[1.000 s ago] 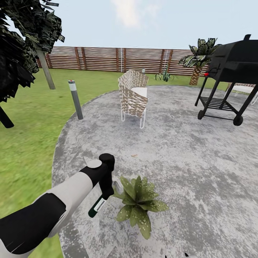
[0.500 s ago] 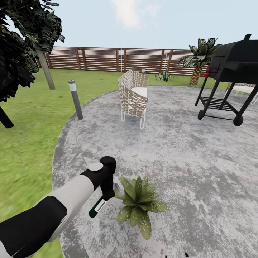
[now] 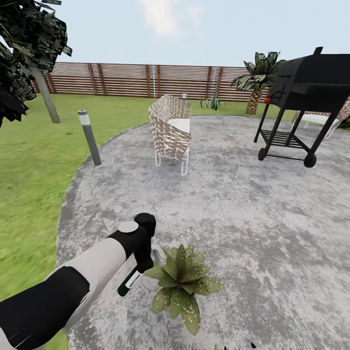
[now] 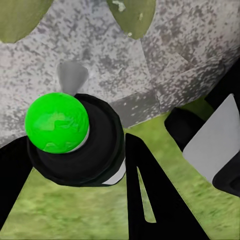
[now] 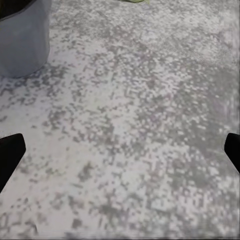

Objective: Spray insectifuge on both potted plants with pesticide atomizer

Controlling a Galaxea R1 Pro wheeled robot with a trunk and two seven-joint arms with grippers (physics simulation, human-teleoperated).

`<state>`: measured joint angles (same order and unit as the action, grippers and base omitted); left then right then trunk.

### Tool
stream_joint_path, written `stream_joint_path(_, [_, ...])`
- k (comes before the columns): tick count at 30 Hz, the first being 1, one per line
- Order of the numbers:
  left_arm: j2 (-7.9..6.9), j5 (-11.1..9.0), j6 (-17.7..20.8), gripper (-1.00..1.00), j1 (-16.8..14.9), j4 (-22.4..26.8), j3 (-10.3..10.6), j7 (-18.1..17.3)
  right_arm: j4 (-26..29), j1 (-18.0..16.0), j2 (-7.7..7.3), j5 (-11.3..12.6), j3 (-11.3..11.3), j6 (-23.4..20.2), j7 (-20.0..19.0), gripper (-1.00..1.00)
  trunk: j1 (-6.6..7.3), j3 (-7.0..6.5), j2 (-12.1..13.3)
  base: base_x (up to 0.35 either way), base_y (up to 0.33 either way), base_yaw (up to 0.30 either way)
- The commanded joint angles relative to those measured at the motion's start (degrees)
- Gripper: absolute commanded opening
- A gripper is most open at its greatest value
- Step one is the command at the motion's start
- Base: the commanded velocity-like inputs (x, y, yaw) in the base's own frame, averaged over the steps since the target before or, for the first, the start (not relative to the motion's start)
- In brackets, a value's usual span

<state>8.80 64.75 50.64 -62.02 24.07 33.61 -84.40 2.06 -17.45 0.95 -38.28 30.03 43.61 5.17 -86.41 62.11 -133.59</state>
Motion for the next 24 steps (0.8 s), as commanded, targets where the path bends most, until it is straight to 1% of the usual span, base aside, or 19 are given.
stream_joint_path(1, [-0.10, 0.6, 0.6, -1.00, 0.0, 0.1, 0.1, -0.5, 0.0, 0.0, 0.01, -0.6, 0.1, 0.1, 0.5, 1.00, 0.01, 0.05, 0.0, 0.000, 0.000, -0.298])
stream_joint_path(3, [-0.26, 0.7, 0.6, -1.00, 0.0, 0.0, 0.1, -0.4, 0.0, 0.0, 0.01, -0.6, 0.1, 0.1, 0.5, 1.00, 0.01, 0.05, 0.0, 0.000, 0.000, -0.216])
stream_joint_path(5, [-0.58, 0.8, 0.6, -1.00, 0.1, 0.0, 0.1, -0.4, 0.0, 0.0, 0.01, -0.6, 0.1, 0.1, 0.5, 1.00, 0.01, 0.05, 0.0, -0.099, 0.000, -0.062])
stream_joint_path(9, [-0.64, 0.7, 0.6, -1.00, 0.1, 0.1, 0.2, -0.4, 0.0, 0.0, 0.01, -0.6, 0.1, 0.1, 0.5, 1.00, 0.01, 0.05, 0.0, -0.299, 0.015, -0.008])
stream_joint_path(11, [-0.58, 0.7, 0.6, -1.00, 0.1, 0.1, 0.2, -0.4, 0.0, 0.0, 0.01, -0.6, 0.1, 0.1, 0.5, 1.00, 0.01, 0.05, 0.0, -0.263, 0.170, -0.001])
stream_joint_path(13, [-0.55, 0.7, 0.6, -1.00, 0.1, 0.1, 0.2, -0.5, 0.0, 0.0, 0.01, -0.6, 0.1, 0.1, 0.5, 1.00, 0.01, 0.05, 0.0, -0.083, 0.264, 0.000])
stream_joint_path(15, [-0.54, 0.6, 0.6, -1.00, 0.1, 0.1, 0.1, -0.5, 0.0, 0.0, 0.01, -0.6, 0.1, 0.1, 0.5, 1.00, 0.01, 0.05, 0.0, 0.077, 0.282, 0.000])
stream_joint_path(20, [-0.53, 0.6, 0.6, -1.00, 0.1, 0.1, 0.0, -0.5, 0.0, 0.0, 0.03, -0.7, 0.1, 0.1, 0.5, 1.00, 0.01, 0.05, 0.0, 0.257, 0.199, -0.011])
stream_joint_path(24, [-0.53, 0.8, 0.6, -1.00, 0.1, 0.1, 0.1, -0.5, 0.0, 0.0, 0.02, -0.7, 0.1, 0.1, 0.5, 1.00, 0.01, 0.05, 0.0, 0.302, 0.116, -0.243])
